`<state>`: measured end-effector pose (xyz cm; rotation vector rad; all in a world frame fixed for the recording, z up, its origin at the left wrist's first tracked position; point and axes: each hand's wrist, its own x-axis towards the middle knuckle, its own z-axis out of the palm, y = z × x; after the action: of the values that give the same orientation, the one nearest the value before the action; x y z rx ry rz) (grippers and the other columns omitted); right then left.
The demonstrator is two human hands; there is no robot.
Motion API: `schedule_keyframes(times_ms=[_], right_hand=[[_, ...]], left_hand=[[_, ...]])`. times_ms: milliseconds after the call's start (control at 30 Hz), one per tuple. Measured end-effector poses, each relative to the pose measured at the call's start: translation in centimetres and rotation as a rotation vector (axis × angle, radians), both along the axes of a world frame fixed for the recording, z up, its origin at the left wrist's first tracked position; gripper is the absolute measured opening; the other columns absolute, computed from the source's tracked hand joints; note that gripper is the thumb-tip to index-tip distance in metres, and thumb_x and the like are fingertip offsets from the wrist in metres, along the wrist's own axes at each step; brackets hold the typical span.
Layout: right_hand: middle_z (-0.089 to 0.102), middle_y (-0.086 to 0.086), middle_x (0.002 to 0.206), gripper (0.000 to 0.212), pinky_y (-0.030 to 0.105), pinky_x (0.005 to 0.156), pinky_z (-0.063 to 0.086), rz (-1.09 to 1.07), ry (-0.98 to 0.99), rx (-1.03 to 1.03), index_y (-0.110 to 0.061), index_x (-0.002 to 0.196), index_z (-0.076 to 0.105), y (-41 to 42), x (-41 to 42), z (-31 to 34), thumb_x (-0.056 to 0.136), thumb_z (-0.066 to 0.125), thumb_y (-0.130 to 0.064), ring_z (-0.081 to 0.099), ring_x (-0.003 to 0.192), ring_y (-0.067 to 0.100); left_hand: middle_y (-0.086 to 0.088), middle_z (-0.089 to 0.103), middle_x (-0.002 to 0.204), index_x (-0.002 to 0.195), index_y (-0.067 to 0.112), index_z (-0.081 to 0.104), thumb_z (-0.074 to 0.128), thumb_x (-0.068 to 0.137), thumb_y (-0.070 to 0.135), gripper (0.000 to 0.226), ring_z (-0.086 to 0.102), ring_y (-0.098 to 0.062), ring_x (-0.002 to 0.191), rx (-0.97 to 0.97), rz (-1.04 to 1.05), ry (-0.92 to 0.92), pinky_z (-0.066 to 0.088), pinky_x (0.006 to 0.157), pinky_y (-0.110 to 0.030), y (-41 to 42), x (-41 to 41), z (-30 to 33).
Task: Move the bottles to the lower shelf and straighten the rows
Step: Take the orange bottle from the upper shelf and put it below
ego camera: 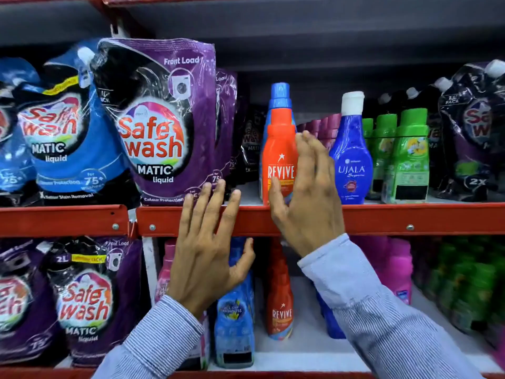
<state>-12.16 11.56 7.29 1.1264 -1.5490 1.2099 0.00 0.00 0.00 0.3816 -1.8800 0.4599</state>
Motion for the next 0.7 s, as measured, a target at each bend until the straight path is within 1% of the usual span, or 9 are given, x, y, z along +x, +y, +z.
schedule_keyframes(times_ms=[67, 133, 200, 233, 367, 533, 600, 700], right_hand=[[0.042, 0.020, 0.151, 0.079, 0.042, 0.115, 0.037, -0.025, -0.090, 0.014, 0.000, 0.148, 0.034, -0.6, 0.2, 0.6, 0.085, 0.069, -0.033, 0.044, 0.137, 0.037], [0.044, 0.015, 0.147, 0.088, 0.045, 0.105, 0.044, -0.063, -0.193, 0.048, -0.005, 0.147, 0.033, -1.0, 0.5, 1.3, 0.080, 0.075, -0.045, 0.048, 0.132, 0.035], [0.048, 0.011, 0.140, 0.089, 0.046, 0.095, 0.048, -0.090, -0.245, 0.055, -0.010, 0.143, 0.037, -1.3, 0.6, 1.6, 0.075, 0.079, -0.048, 0.052, 0.127, 0.034], [0.049, 0.010, 0.138, 0.087, 0.045, 0.093, 0.049, -0.095, -0.251, 0.046, -0.012, 0.141, 0.039, -1.4, 0.5, 1.7, 0.073, 0.081, -0.047, 0.054, 0.124, 0.035], [0.055, 0.009, 0.133, 0.080, 0.043, 0.093, 0.049, -0.071, -0.246, -0.035, -0.013, 0.134, 0.046, -1.7, 0.0, 1.8, 0.070, 0.082, -0.042, 0.059, 0.118, 0.034], [0.060, 0.013, 0.130, 0.077, 0.038, 0.100, 0.049, 0.010, -0.132, -0.368, -0.005, 0.134, 0.052, 0.2, 0.6, 1.3, 0.070, 0.082, -0.036, 0.062, 0.116, 0.031], [0.061, 0.014, 0.129, 0.074, 0.039, 0.100, 0.051, 0.010, -0.078, -0.449, -0.001, 0.133, 0.053, 2.0, 1.0, 0.3, 0.074, 0.084, -0.034, 0.063, 0.114, 0.031], [0.061, 0.013, 0.127, 0.073, 0.045, 0.094, 0.054, 0.047, -0.074, -0.453, 0.001, 0.132, 0.054, 4.6, 1.6, -3.1, 0.078, 0.085, -0.037, 0.064, 0.109, 0.029]], left_hand=[[-0.022, 0.036, 0.167, 0.157, 0.007, 0.044, 0.060, 0.089, 0.041, 0.078, 0.032, -0.039, 0.158, -0.003, -0.010, -0.028, 0.020, 0.131, -0.057, -0.4, 0.0, -0.3], [-0.022, 0.036, 0.167, 0.158, 0.008, 0.041, 0.062, 0.087, 0.039, 0.080, 0.029, -0.039, 0.159, -0.004, -0.020, -0.035, 0.016, 0.133, -0.055, -0.7, -0.1, -0.9], [-0.021, 0.041, 0.163, 0.157, 0.008, 0.042, 0.065, 0.086, 0.036, 0.080, 0.031, -0.040, 0.157, -0.003, -0.028, -0.019, 0.016, 0.133, -0.054, -0.8, -0.3, -1.1], [-0.021, 0.043, 0.162, 0.156, 0.008, 0.043, 0.066, 0.085, 0.035, 0.080, 0.033, -0.040, 0.156, 0.000, -0.030, -0.007, 0.016, 0.133, -0.053, -0.8, -0.4, -1.1], [-0.021, 0.048, 0.157, 0.155, 0.008, 0.045, 0.070, 0.082, 0.034, 0.082, 0.032, -0.039, 0.153, 0.012, -0.016, 0.023, 0.012, 0.134, -0.051, -0.6, -0.6, -1.2], [-0.021, 0.051, 0.153, 0.154, 0.008, 0.046, 0.071, 0.082, 0.033, 0.080, 0.034, -0.038, 0.150, 0.021, -0.015, 0.048, 0.008, 0.134, -0.048, -0.6, -0.7, -1.3], [-0.021, 0.052, 0.152, 0.154, 0.008, 0.047, 0.072, 0.082, 0.033, 0.080, 0.036, -0.039, 0.149, 0.033, -0.012, 0.047, 0.007, 0.134, -0.047, -0.5, -0.6, -1.3], [-0.021, 0.053, 0.150, 0.153, 0.008, 0.048, 0.073, 0.081, 0.033, 0.080, 0.038, -0.040, 0.147, 0.044, -0.012, 0.054, 0.008, 0.134, -0.047, -0.4, -0.7, -1.4]])
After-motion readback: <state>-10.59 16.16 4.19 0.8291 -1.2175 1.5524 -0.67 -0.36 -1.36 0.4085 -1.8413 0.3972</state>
